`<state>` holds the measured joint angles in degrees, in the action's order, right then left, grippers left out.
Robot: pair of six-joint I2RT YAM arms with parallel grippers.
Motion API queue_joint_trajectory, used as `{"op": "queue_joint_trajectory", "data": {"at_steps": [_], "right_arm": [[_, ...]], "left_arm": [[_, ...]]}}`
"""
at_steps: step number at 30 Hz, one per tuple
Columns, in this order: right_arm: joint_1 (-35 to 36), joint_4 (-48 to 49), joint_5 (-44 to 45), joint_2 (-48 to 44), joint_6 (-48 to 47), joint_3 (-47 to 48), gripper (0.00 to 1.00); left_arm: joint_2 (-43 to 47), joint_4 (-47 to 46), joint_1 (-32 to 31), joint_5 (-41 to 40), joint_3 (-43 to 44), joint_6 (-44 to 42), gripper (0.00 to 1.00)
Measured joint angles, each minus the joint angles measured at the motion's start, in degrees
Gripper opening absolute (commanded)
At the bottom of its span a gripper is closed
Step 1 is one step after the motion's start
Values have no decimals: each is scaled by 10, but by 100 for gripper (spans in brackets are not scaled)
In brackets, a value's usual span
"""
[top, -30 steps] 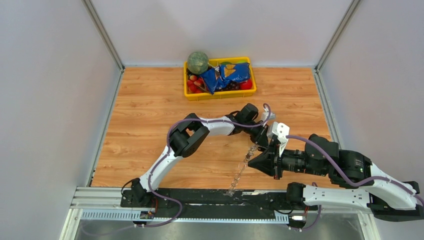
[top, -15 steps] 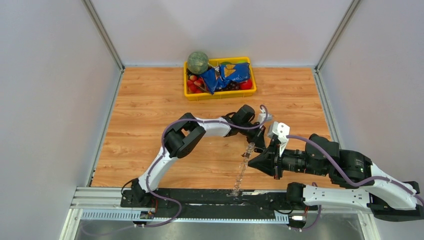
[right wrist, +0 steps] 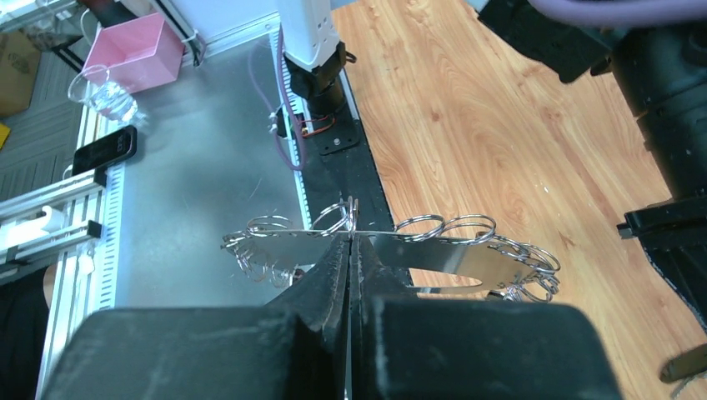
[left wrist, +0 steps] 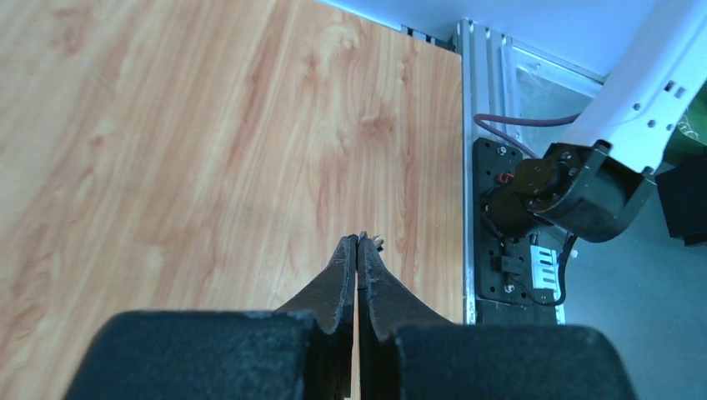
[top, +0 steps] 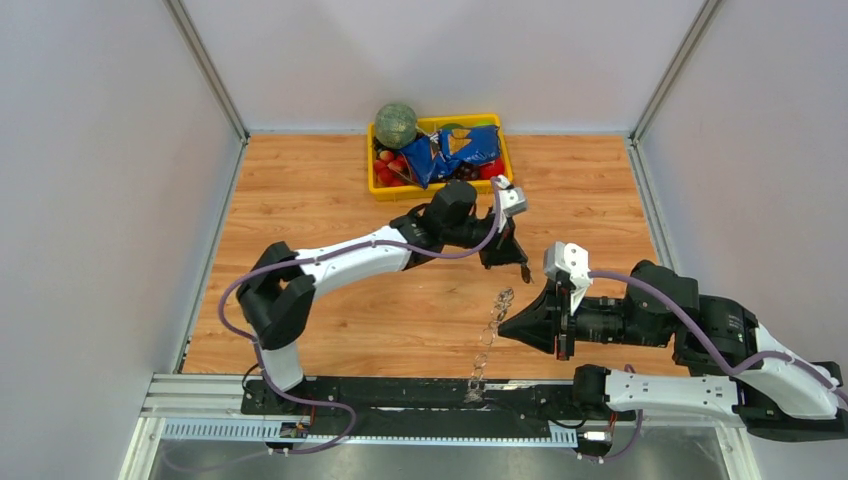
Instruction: Put the keys on the keyring
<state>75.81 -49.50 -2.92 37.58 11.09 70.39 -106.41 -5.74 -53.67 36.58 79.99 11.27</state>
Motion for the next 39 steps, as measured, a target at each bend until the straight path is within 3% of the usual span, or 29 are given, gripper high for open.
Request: {"op": "queue_joint_trajectory", "data": {"at_steps": [11, 22, 31, 39], "right_arm": [[0, 0, -70, 38, -50, 19, 0], [0, 26, -126, 100, -89, 40, 0], [0, 71, -125, 143, -85, 43, 0], [0, 114, -114, 174, -62, 70, 0]], "left_arm": [[250, 8, 0, -94, -141, -42, 0], [478, 37, -2, -136, -206, -53, 0], [595, 82, -2, -144, -230, -55, 0], [645, 103, -2, -125, -233, -55, 0]]}}
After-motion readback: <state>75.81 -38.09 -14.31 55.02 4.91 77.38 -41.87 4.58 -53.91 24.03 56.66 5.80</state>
